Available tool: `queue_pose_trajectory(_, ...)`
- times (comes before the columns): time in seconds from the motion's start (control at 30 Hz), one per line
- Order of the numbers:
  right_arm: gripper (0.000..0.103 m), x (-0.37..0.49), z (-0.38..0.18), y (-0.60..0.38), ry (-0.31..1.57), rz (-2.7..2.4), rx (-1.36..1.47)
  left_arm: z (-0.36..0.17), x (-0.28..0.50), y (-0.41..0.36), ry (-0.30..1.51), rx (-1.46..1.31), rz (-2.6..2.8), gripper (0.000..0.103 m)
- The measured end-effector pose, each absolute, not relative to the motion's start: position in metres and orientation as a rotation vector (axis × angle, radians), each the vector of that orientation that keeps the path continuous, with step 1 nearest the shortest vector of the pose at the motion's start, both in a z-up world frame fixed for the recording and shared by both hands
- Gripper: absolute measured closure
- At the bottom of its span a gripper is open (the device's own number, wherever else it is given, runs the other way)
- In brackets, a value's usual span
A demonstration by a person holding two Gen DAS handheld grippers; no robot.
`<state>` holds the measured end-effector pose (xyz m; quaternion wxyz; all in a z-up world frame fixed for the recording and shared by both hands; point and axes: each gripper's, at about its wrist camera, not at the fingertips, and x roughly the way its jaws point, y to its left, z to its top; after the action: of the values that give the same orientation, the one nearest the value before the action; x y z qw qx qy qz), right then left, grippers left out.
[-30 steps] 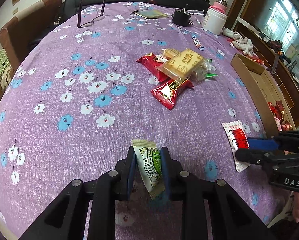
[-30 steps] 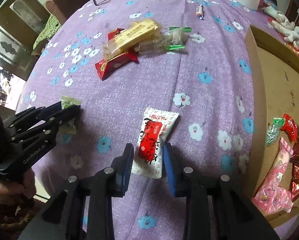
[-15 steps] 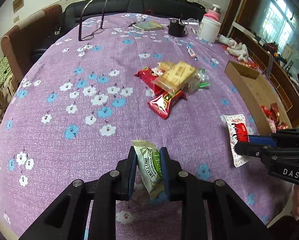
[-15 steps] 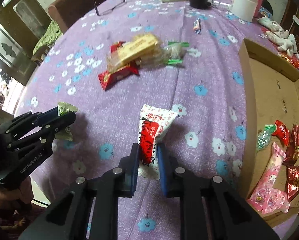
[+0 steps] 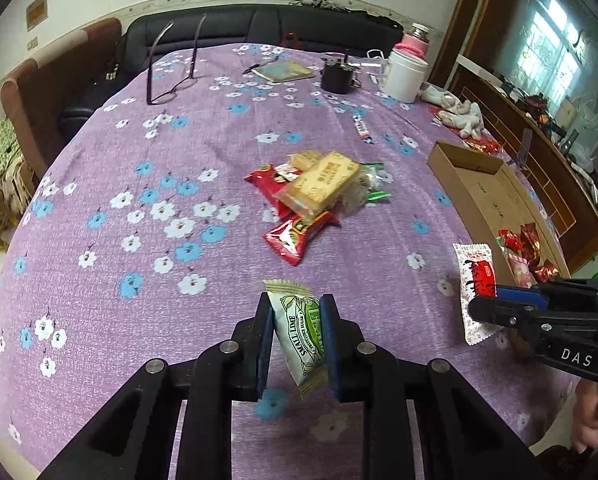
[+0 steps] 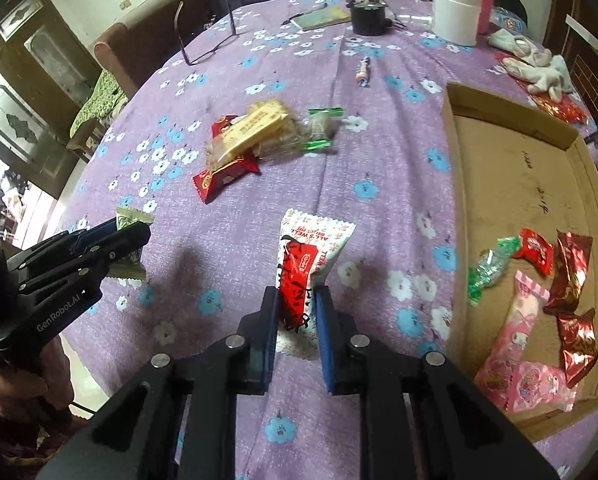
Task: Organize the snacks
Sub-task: 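Carry the green-and-white and white-and-red packets toward the cardboard box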
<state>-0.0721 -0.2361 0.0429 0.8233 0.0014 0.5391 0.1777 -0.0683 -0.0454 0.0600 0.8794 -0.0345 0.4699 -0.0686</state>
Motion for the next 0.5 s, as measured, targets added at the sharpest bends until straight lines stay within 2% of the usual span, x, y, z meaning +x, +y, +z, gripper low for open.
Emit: queue_pose_trajectory(0.5, 0.086, -0.082, 0.053, -0.3, 1.109, 0.313, 0.1, 0.071, -0.063, -0.108, 0.968, 0.018, -0.212, 0.08)
